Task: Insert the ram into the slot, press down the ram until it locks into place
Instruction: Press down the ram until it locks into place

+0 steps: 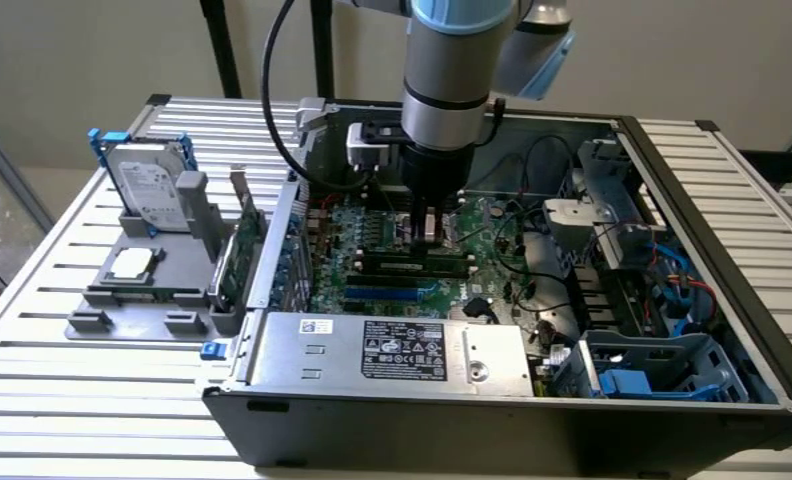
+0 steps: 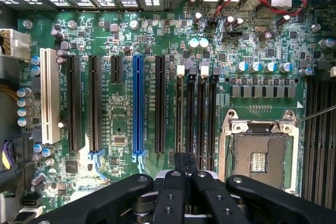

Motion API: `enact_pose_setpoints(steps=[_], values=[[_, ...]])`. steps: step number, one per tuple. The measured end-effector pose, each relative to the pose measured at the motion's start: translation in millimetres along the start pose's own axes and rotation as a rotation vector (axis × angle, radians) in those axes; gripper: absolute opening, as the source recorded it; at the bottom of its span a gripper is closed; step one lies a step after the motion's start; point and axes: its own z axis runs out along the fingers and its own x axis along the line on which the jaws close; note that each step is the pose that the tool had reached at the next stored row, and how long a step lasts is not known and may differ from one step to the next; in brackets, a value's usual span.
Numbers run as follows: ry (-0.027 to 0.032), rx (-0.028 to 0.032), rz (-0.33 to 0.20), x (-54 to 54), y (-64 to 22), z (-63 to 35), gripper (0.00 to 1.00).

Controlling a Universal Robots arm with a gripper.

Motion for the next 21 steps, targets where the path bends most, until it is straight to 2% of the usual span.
enact_pose_setpoints(steps=[4,11,12,14,21], values=[[0.0002,-0.0001,-0.001,-0.4,0.0,3.1,0.11],[0.0044,-0.0003,-0.002,-0.4,0.0,6.8,0.11],[0.0027,-0.0004,-0.002,-0.6,-0.4,3.8,0.11],[0.0042,-0.0029,-0.001,-0.4,-1.2,-5.5,0.11],[0.0042,-0.0057,-0.002,0.9,-5.6,-36.2,0.11]])
